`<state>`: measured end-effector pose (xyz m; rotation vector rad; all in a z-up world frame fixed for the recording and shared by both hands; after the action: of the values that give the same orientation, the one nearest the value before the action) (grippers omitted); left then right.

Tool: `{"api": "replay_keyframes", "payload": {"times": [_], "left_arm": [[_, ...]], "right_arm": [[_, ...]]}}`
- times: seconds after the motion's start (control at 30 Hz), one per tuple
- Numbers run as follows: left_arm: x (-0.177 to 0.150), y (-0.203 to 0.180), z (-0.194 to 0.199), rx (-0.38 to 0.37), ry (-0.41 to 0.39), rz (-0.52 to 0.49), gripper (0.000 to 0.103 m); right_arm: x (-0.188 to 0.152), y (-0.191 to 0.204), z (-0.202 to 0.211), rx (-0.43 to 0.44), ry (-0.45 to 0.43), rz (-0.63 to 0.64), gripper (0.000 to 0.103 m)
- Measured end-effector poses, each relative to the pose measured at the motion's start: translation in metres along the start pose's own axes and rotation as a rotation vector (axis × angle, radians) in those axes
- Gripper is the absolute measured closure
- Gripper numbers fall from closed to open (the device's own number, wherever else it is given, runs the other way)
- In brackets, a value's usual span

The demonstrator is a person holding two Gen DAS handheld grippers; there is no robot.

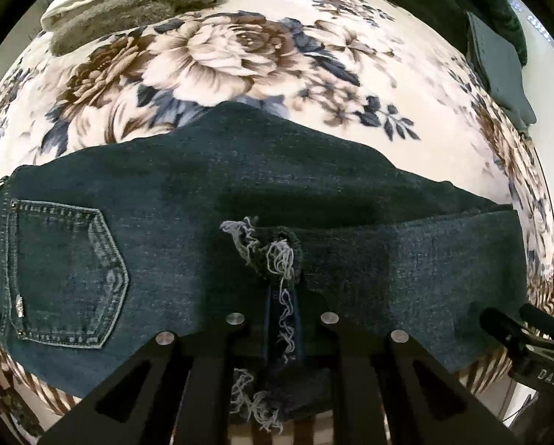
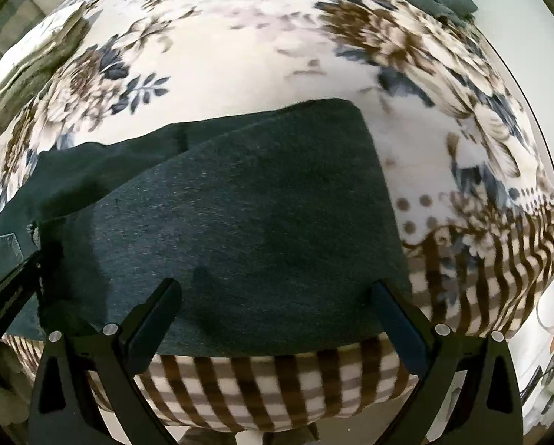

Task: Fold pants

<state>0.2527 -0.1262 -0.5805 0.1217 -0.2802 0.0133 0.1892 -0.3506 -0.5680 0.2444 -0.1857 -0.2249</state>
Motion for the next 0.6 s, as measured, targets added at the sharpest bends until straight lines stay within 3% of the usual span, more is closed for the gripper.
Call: {"api": "replay_keyframes", "payload": {"times": [0.13,0.17,0.43,0.6], "left_arm": [[-0.002,0.011,-0.001,0.005,0.026,0.037,0.095],[-0.003,0.009,-0.001,-0.043,0.035,-0.033,0.095],[-0.004,0.005,-0.01,-0.007,0.078,-0.015,0.095],[0.0,0.013,-0.017,-0.063,0.134,0.064,0.088]], "right_arm": [[0.002,0.02,-0.007,-0.001,0.009,0.034,0.0],[0.001,0.024,-0.008,0.004,0.009,0.04,0.0],[0.007,0.055,-0.019,0.088,-0.004,0.058,0.0],[0.008,0.057,-0.029,0.103,0.006,0.069,0.0]]}}
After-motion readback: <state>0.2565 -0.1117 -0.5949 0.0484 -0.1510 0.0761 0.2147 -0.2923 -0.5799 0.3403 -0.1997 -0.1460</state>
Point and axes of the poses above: each gripper's, at about its wrist camera, not at the fingertips, and z roughly against the way its jaws point, y to its left, x to its top, the point moved 8 cm from there along -z, roughly the way its jaws point, and after that the axes turned 15 degrees about x, right-handed, at the moved point
